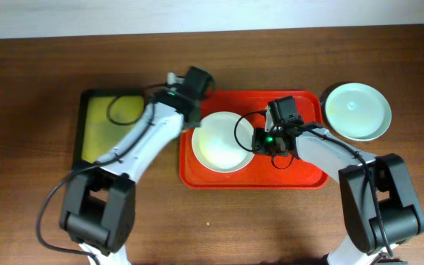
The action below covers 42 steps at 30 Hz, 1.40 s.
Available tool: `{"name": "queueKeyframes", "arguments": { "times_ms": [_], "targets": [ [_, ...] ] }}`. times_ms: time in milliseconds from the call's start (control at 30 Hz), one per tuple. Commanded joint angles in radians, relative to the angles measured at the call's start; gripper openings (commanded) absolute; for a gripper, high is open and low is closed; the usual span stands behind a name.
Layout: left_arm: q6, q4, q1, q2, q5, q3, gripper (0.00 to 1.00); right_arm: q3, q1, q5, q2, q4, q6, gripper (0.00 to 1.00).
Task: Clean dirty plates on tray and stack at the side
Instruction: 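Scrub the cream plate with the sponge in the left gripper, then lift the cream plate with the right gripper and stack it on the plates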
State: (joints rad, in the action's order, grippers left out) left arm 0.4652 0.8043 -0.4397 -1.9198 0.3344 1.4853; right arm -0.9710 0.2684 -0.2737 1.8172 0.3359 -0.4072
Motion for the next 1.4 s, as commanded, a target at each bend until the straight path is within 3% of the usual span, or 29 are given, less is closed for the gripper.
{"name": "queueKeyframes", "arguments": {
  "times_ms": [0, 167, 267, 433, 467, 500, 700, 733, 767, 833, 933, 1067, 1167, 1200, 1300, 1367],
  "targets": [
    [0.005, 0.005, 0.196, 0.064, -0.131, 0.025, 0.00, 0.019, 0.006, 0.043, 0.028, 0.015, 0.010, 0.13],
    [0.006, 0.056, 0.460, 0.054, -0.160, 0.018, 0.00, 0.019, 0.006, 0.050, 0.028, 0.006, 0.010, 0.13],
    [0.006, 0.006, 0.476, 0.004, -0.228, -0.022, 0.00, 0.019, 0.006, 0.050, 0.028, 0.003, 0.010, 0.13],
    [0.005, -0.033, 0.478, -0.094, -0.214, -0.040, 0.00, 0.019, 0.006, 0.050, 0.028, 0.015, 0.010, 0.13],
    [0.005, -0.033, 0.478, -0.094, -0.214, -0.040, 0.03, 0.019, 0.006, 0.050, 0.028, 0.015, 0.010, 0.13],
    [0.005, -0.034, 0.478, -0.094, -0.214, -0.040, 0.19, 0.019, 0.006, 0.050, 0.028, 0.015, 0.010, 0.13],
    [0.005, 0.048, 0.505, -0.029, -0.208, 0.050, 0.36, 0.019, 0.006, 0.050, 0.028, 0.019, 0.010, 0.14],
    [0.005, 0.068, 0.508, 0.019, -0.208, 0.079, 0.45, 0.019, 0.006, 0.050, 0.028, 0.018, 0.010, 0.14],
    [0.005, 0.076, 0.508, 0.080, -0.209, 0.092, 0.74, 0.019, 0.006, 0.050, 0.028, 0.018, 0.010, 0.14],
    [0.005, 0.081, 0.507, 0.180, -0.215, 0.092, 1.00, 0.019, 0.006, 0.049, 0.028, 0.019, 0.010, 0.14],
    [0.005, 0.107, 0.508, 0.288, -0.214, 0.092, 0.99, 0.019, 0.006, 0.042, 0.027, 0.019, 0.009, 0.04],
    [0.005, 0.107, 0.508, 0.291, -0.215, 0.089, 0.99, -0.106, 0.009, 0.034, -0.028, 0.186, 0.080, 0.04],
    [0.005, 0.106, 0.508, 0.291, -0.215, 0.089, 0.99, -0.334, 0.080, 0.371, -0.062, 0.475, 0.146, 0.04],
    [0.005, 0.107, 0.508, 0.291, -0.215, 0.089, 0.99, -0.454, 0.148, 0.577, -0.062, 0.587, 0.146, 0.04],
    [0.005, 0.107, 0.508, 0.291, -0.215, 0.089, 0.99, -0.617, 0.309, 1.083, -0.062, 0.703, 0.158, 0.04],
    [0.005, 0.107, 0.508, 0.291, -0.215, 0.089, 0.99, -0.639, 0.404, 1.330, -0.062, 0.691, 0.314, 0.04]
  ]
}}
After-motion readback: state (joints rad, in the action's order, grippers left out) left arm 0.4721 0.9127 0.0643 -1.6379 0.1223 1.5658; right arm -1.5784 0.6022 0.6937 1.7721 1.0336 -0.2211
